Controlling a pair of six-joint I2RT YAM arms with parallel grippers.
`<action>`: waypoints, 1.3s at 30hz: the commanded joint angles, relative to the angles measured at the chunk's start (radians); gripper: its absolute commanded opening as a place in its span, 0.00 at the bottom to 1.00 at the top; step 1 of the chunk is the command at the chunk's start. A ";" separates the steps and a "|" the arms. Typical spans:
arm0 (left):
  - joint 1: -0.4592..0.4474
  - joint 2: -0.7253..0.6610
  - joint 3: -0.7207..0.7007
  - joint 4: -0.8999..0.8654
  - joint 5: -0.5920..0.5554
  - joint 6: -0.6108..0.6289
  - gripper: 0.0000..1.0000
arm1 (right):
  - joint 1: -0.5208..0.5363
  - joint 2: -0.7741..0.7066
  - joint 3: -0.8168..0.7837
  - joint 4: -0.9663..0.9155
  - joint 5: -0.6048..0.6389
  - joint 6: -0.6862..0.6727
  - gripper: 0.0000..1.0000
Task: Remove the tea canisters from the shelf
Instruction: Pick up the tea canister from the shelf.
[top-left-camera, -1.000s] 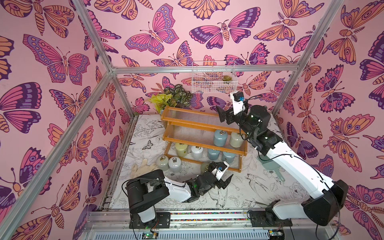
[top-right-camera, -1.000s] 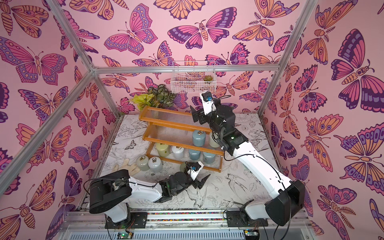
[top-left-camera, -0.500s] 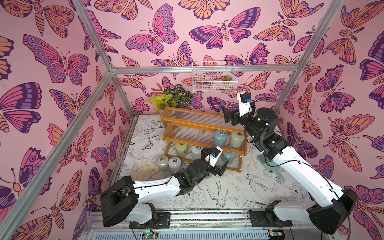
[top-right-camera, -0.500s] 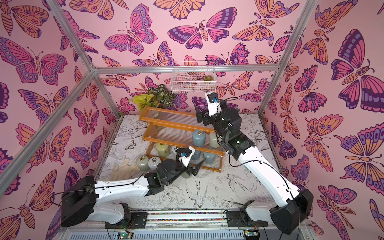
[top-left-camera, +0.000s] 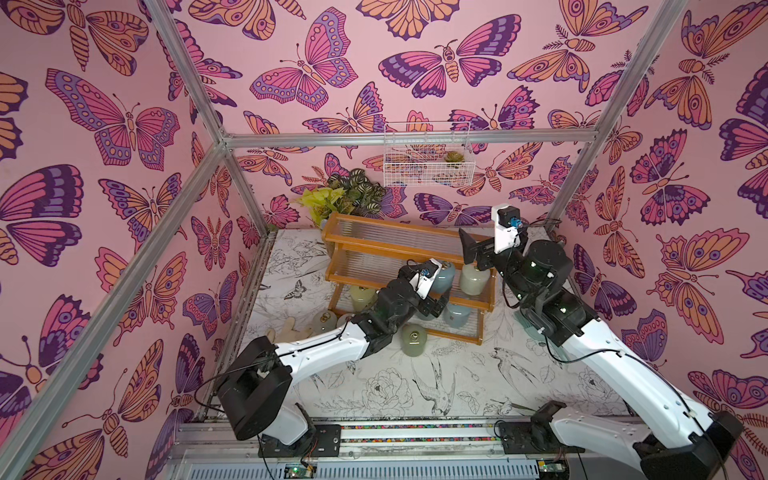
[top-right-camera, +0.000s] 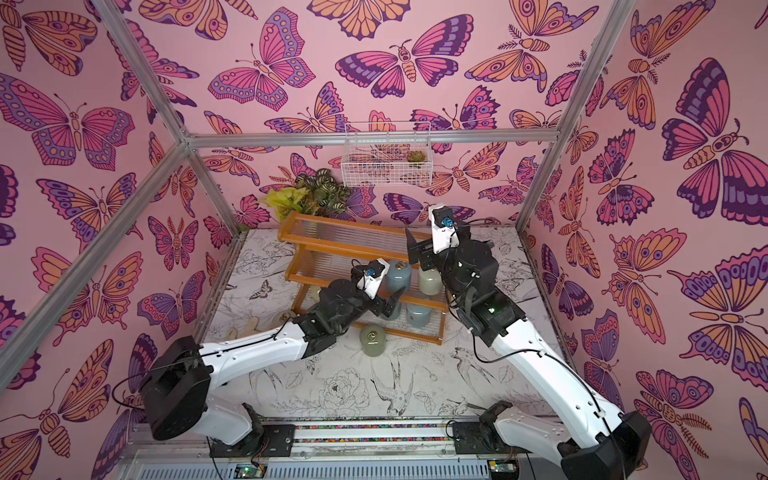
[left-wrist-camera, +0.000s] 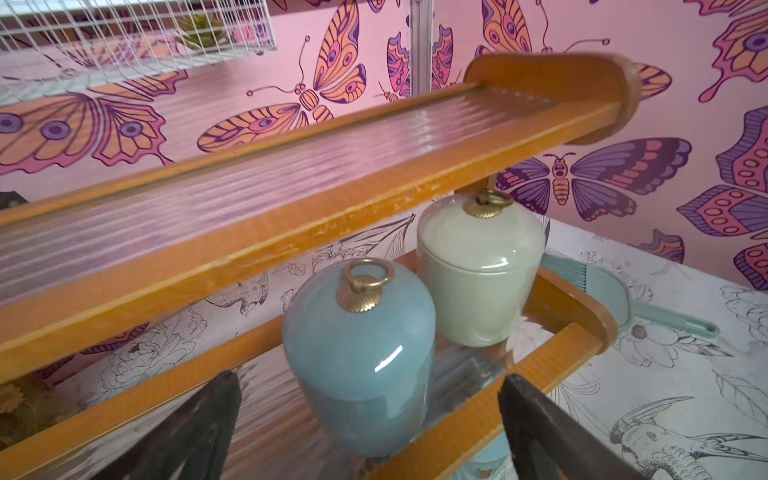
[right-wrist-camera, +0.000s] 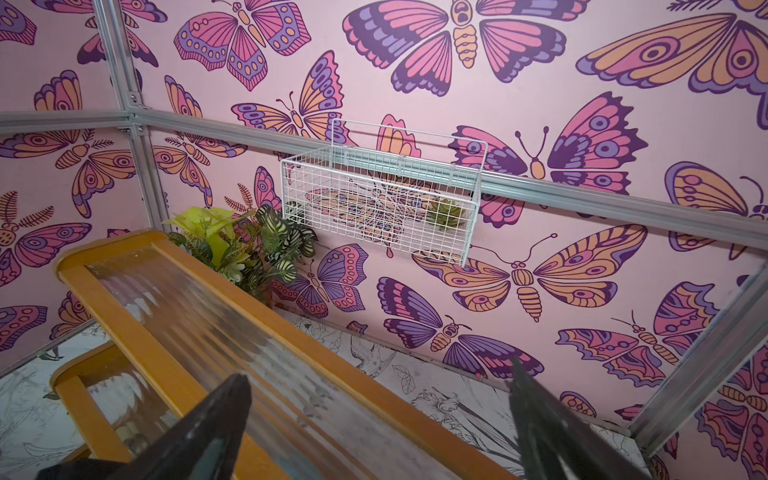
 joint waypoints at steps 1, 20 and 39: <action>0.017 0.056 0.048 0.046 0.045 0.018 1.00 | 0.006 -0.024 -0.003 -0.009 0.029 -0.001 0.99; 0.038 0.225 0.105 0.200 0.024 0.009 1.00 | 0.006 0.000 -0.017 0.013 0.028 -0.022 0.99; 0.063 0.319 0.108 0.347 0.012 -0.021 0.91 | 0.006 0.065 0.013 0.020 0.037 -0.051 0.99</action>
